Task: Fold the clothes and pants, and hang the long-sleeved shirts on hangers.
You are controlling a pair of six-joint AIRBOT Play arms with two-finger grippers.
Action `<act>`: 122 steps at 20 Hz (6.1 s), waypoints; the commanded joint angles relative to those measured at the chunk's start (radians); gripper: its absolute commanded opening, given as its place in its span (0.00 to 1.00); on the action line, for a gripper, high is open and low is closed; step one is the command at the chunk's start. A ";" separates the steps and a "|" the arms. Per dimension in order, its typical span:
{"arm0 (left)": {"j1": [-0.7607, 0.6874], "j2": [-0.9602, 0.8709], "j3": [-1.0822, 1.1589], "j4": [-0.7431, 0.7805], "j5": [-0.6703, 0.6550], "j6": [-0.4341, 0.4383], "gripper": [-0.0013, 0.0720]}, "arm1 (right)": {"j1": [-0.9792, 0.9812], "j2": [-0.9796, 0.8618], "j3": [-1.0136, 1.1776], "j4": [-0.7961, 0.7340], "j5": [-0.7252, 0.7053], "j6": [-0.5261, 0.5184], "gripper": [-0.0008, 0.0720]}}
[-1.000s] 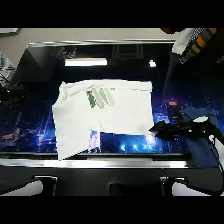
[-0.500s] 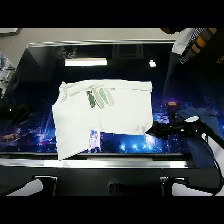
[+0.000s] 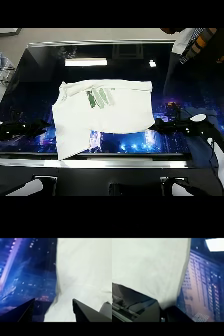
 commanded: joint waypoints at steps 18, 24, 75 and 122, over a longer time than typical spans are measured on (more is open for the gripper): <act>-0.238 0.018 0.304 -0.129 0.080 -0.045 0.03 | 0.257 0.180 0.285 -0.091 -0.180 0.135 0.04; -0.233 0.256 0.750 0.085 0.081 -0.266 0.03 | 0.322 0.191 0.925 -0.510 -0.119 0.447 0.04; -0.405 -0.560 0.898 0.406 -0.087 -0.170 0.04 | 0.321 -0.665 1.160 -0.821 0.357 0.701 0.05; -0.181 0.100 -0.257 -0.016 -0.037 -0.116 0.16 | -0.006 0.012 0.365 -0.179 0.256 0.306 0.59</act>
